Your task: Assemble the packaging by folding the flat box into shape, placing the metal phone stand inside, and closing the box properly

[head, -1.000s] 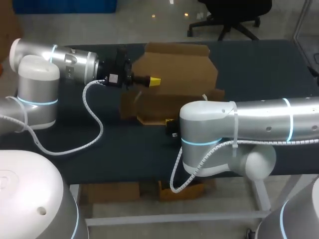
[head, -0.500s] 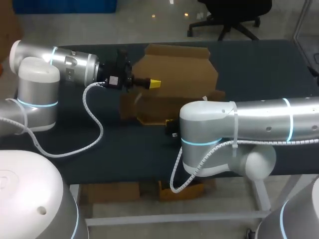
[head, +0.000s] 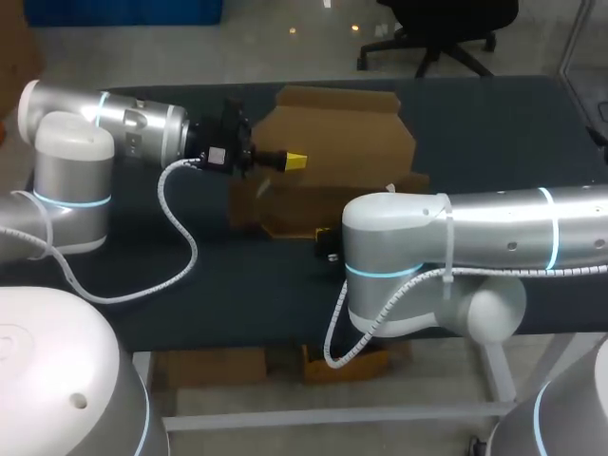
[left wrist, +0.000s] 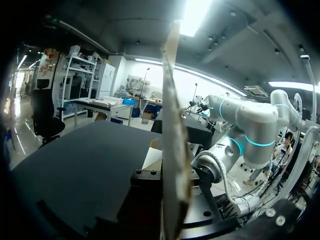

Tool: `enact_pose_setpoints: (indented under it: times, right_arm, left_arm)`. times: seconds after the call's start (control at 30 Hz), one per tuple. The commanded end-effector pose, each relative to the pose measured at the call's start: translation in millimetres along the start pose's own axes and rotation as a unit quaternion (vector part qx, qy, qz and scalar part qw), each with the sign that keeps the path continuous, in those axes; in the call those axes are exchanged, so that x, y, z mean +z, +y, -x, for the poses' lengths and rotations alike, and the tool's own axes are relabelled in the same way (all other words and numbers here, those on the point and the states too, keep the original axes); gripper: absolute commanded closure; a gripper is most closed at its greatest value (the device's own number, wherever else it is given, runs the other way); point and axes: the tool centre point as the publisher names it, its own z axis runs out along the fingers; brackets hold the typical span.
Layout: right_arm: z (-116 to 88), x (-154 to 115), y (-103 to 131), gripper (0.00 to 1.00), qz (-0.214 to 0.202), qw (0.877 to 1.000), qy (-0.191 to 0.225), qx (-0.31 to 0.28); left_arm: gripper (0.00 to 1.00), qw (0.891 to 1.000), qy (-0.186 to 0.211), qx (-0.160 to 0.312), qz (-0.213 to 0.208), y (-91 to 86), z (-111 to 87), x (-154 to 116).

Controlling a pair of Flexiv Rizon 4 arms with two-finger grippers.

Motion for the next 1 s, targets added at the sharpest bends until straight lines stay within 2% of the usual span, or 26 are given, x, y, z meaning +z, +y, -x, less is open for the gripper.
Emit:
enact_pose_setpoints:
  times: [0.03,1.0]
  right_arm:
    - [0.7,4.6,-5.6,1.00,0.001,1.000,-0.003,0.000]
    - [0.7,4.6,-5.6,1.00,0.001,1.000,-0.003,0.000]
  left_arm:
    - [1.00,1.000,-0.003,0.001,-0.002,3.0,-0.9,0.6]
    - [1.00,1.000,-0.009,0.011,-0.008,2.4,2.4,-0.3]
